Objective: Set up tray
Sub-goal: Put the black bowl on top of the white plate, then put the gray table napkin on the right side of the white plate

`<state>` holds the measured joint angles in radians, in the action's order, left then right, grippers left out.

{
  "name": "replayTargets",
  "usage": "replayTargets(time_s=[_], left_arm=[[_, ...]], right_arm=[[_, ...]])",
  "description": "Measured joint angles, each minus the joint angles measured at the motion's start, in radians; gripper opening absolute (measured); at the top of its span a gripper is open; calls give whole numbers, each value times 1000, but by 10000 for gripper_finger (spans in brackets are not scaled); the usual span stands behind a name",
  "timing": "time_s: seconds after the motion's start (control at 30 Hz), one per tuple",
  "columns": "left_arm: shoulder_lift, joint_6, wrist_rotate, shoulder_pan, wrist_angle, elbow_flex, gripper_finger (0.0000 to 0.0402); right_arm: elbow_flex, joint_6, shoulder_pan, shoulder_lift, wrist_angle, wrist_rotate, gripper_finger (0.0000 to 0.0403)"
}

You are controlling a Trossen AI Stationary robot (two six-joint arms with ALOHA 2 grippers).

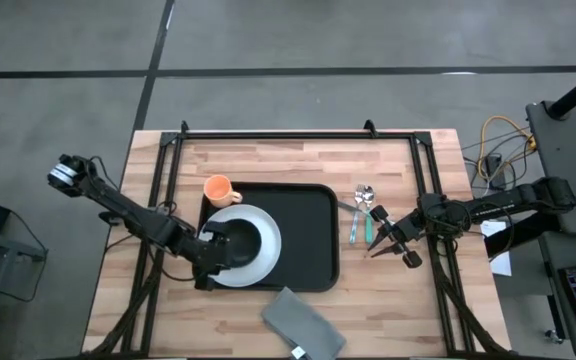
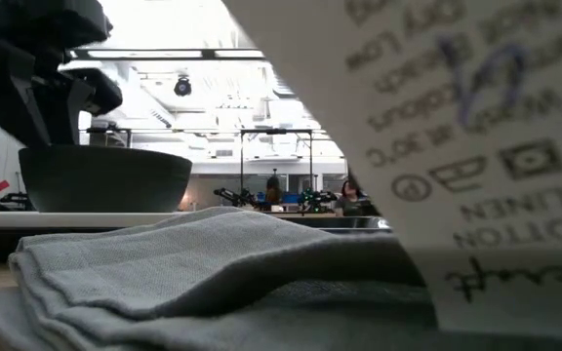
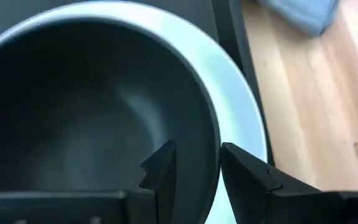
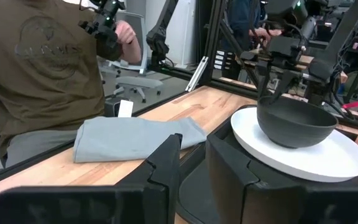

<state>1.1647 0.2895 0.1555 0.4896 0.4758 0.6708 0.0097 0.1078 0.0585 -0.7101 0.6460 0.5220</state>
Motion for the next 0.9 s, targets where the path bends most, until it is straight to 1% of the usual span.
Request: replayTargets(time_s=[0.3, 0.47, 0.57, 0.63, 0.7, 0.8, 0.9], left_arm=[[-5, 0, 0, 0, 13, 97, 107], [-5, 4, 2, 1, 8, 116, 107], [-9, -31, 41, -4, -18, 104, 107], [-9, -62, 97, -13, -78, 92, 107], [-15, -103, 111, -21, -127, 78, 107], [-23, -121, 83, -21, -170, 68, 107], [-46, -133, 4, -21, -168, 63, 107]], right_arm=[[0, -1, 0, 0, 0, 0, 83], [0, 0, 0, 0, 0, 0, 86], [0, 6, 0, 0, 0, 0, 83], [0, 18, 0, 0, 0, 0, 79], [0, 41, 0, 0, -1, -1, 75], [0, 74, 0, 0, -1, -1, 70], [0, 84, 0, 0, -7, -1, 68]])
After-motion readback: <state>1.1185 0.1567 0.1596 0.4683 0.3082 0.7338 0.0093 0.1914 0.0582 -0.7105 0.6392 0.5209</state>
